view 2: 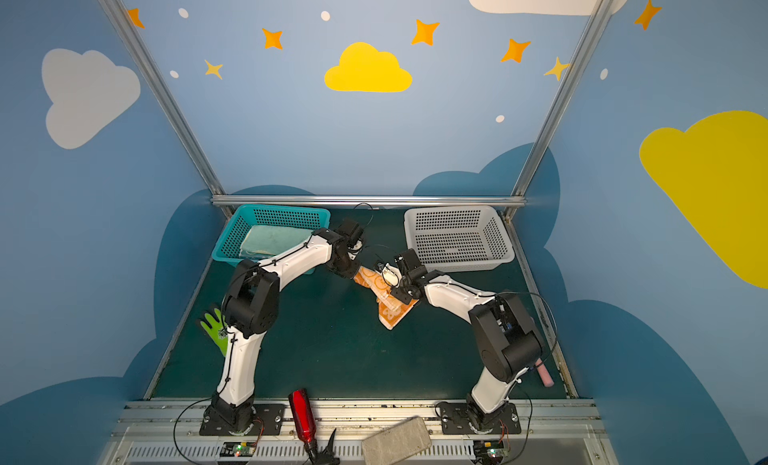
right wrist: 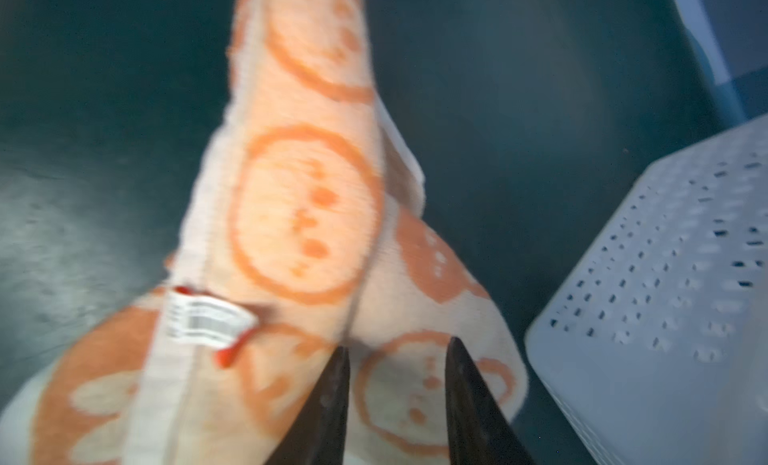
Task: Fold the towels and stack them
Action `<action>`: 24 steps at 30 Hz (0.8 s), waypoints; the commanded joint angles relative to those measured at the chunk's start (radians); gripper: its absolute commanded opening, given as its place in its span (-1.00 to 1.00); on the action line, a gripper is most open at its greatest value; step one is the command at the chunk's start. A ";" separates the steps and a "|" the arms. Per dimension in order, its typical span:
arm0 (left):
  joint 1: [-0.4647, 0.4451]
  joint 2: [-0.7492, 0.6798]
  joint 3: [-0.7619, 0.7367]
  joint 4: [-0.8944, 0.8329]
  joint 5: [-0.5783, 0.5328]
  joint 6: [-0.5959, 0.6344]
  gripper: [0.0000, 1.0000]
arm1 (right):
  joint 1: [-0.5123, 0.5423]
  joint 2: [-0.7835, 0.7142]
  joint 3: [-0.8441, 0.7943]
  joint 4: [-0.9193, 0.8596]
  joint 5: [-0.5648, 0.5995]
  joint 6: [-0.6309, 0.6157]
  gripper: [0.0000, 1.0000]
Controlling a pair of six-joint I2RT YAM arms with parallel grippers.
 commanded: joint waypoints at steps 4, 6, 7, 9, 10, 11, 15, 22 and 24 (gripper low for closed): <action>-0.003 0.051 0.038 -0.063 -0.034 -0.013 -0.92 | 0.000 0.010 -0.001 0.002 0.031 -0.013 -0.30; -0.003 0.055 0.036 -0.065 -0.036 -0.013 -0.92 | 0.004 -0.039 -0.044 0.039 0.006 -0.025 -0.29; -0.003 0.054 0.036 -0.065 -0.035 -0.012 -0.92 | 0.010 -0.073 -0.069 0.056 -0.007 -0.036 -0.29; -0.005 0.054 0.034 -0.065 -0.033 -0.009 -0.92 | 0.026 -0.137 -0.120 0.089 -0.026 -0.067 -0.28; -0.003 0.054 0.034 -0.064 -0.033 -0.010 -0.92 | 0.041 -0.171 -0.146 0.098 -0.038 -0.090 -0.27; -0.004 0.055 0.035 -0.064 -0.031 -0.009 -0.92 | 0.053 -0.201 -0.168 0.099 -0.051 -0.117 -0.26; -0.003 0.056 0.033 -0.056 -0.027 -0.010 -0.92 | 0.090 -0.264 -0.226 0.062 -0.126 -0.288 -0.23; -0.004 0.054 0.027 -0.046 -0.005 -0.011 -0.92 | 0.171 -0.240 -0.283 0.077 -0.056 -0.352 -0.20; -0.003 0.055 0.027 -0.044 -0.004 -0.012 -0.92 | 0.188 -0.212 -0.279 0.100 0.011 -0.305 -0.20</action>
